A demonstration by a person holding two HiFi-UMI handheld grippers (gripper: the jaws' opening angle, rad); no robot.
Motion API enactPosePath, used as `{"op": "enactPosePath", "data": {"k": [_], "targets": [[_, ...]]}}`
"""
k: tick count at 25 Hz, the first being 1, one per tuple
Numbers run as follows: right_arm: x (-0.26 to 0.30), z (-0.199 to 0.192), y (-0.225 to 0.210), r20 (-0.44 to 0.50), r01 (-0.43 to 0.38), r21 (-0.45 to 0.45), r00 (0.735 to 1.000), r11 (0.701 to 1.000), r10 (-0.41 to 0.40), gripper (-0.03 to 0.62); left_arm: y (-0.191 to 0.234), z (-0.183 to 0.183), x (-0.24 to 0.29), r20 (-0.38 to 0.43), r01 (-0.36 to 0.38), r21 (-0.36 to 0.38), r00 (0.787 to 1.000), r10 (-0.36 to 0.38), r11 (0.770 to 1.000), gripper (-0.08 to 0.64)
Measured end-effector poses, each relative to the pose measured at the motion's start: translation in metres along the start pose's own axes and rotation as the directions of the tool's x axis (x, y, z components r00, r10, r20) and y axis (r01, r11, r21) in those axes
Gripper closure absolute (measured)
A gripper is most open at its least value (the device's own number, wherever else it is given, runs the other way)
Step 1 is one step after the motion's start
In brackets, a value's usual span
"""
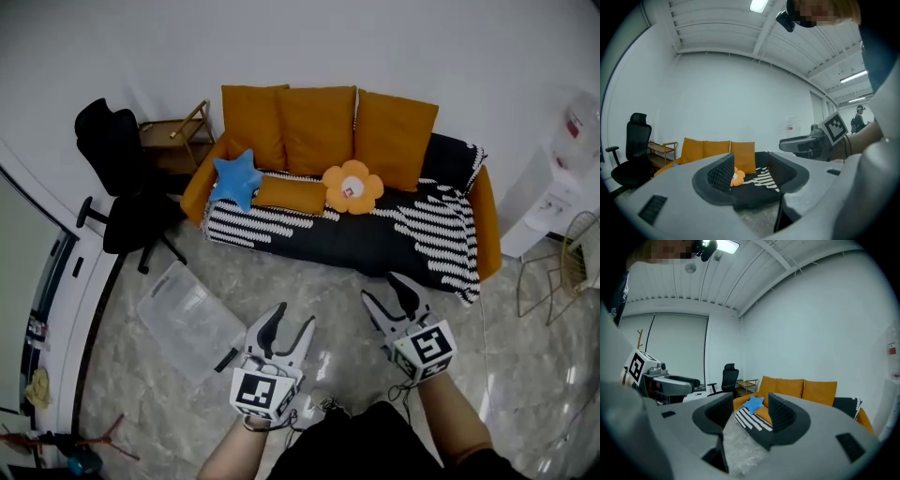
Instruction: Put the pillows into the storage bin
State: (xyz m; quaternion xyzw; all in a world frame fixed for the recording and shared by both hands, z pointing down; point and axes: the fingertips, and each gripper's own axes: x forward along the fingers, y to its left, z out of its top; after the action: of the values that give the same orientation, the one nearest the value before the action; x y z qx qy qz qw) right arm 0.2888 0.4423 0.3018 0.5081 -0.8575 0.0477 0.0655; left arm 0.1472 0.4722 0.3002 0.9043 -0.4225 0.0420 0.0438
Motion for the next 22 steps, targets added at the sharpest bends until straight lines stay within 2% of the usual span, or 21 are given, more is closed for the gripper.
{"op": "enactPosePath", "data": {"k": [4, 11, 17, 22], "targets": [[0.014, 0.004, -0.001, -0.005, -0.027, -0.018, 1.000, 0.999, 0.027, 0.287, 0.006, 0.001, 0.005, 0.001, -0.004, 0.013, 1.000, 0.004, 1.000, 0.328], [0.046, 0.000, -0.028, -0.009, -0.082, -0.014, 0.997, 0.997, 0.082, 0.215, 0.017, -0.001, 0.032, -0.016, -0.065, 0.010, 0.998, 0.066, 0.998, 0.311], [0.083, 0.001, -0.066, -0.013, -0.177, -0.018, 0.984, 0.984, 0.177, 0.198, 0.021, 0.007, 0.076, -0.081, -0.132, -0.005, 0.988, 0.131, 0.991, 0.307], [0.101, -0.001, -0.108, -0.019, -0.233, -0.019, 0.972, 0.972, 0.233, 0.196, 0.017, 0.012, 0.124, -0.028, -0.167, -0.033, 0.986, 0.167, 0.985, 0.307]]}}
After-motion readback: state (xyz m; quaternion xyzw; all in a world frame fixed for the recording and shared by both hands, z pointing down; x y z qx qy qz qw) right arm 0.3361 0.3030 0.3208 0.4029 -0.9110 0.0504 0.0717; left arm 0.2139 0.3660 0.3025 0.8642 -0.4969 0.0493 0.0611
